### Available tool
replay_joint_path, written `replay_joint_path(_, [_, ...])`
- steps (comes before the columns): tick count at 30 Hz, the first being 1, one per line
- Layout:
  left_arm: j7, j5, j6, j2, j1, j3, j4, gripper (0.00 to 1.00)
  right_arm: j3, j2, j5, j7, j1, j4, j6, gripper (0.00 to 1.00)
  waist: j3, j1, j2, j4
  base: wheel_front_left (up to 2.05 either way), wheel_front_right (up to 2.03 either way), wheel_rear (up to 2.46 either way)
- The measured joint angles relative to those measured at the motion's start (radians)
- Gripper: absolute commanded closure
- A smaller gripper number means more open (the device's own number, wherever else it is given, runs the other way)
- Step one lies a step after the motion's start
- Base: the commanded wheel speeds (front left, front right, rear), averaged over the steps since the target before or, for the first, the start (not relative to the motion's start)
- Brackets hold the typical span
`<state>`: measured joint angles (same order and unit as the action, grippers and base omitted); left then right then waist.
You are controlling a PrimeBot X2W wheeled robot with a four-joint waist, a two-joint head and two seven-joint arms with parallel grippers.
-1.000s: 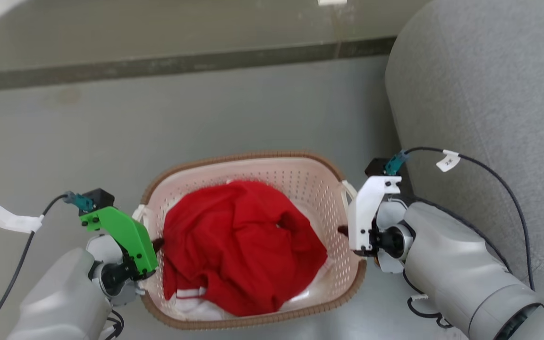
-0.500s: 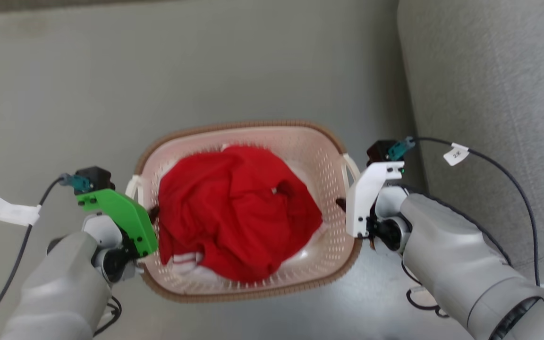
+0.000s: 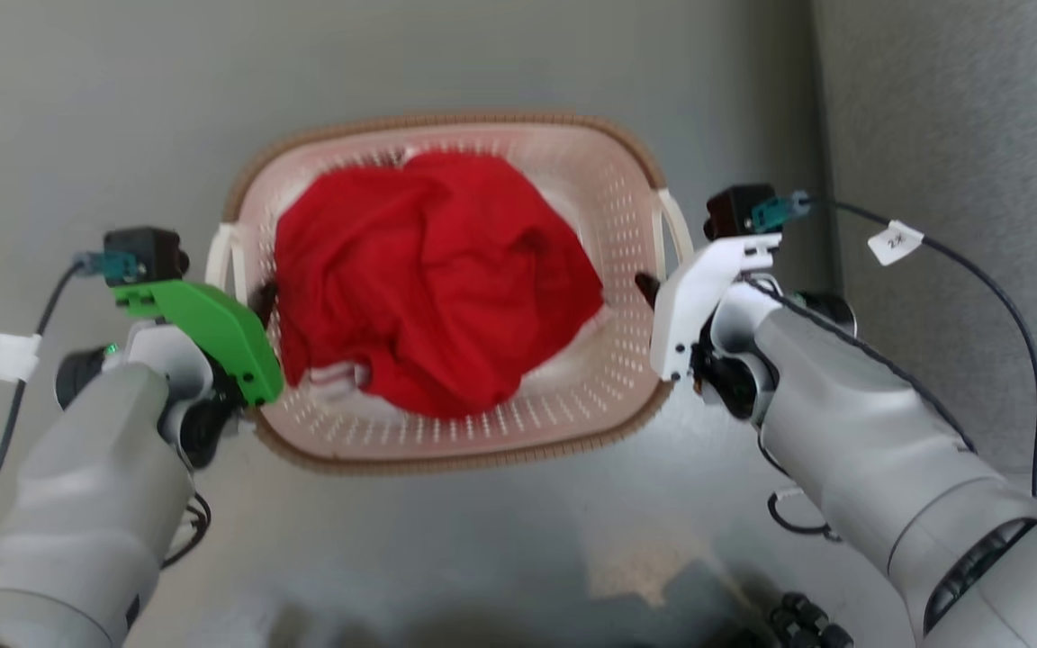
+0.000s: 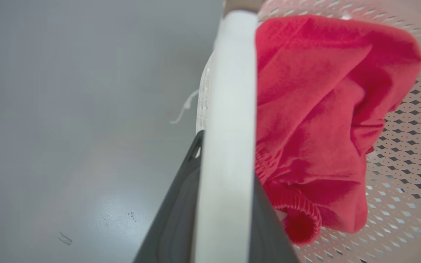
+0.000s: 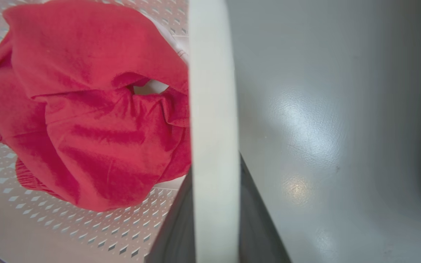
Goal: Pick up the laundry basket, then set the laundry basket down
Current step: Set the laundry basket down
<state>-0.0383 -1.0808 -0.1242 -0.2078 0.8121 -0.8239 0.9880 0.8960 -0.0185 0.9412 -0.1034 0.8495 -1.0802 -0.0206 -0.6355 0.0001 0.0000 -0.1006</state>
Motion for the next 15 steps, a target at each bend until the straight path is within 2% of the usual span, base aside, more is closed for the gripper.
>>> replay_joint_path(5, [0.065, 0.037, 0.000, -0.003, 0.055, 0.007, 0.004, 1.00, -0.001, 0.002, -0.017, 0.057, 0.051, 0.002, -0.027, 1.00, -0.086, 0.0000, 0.0000, 0.002, 0.00, 0.00, 0.00])
replay_joint_path(15, [0.168, 0.057, 0.001, 0.004, 0.106, 0.011, 0.025, 1.00, -0.006, 0.011, -0.035, 0.136, 0.111, -0.020, -0.044, 1.00, -0.213, 0.0001, 0.0000, 0.003, 0.00, 0.00, 0.00])
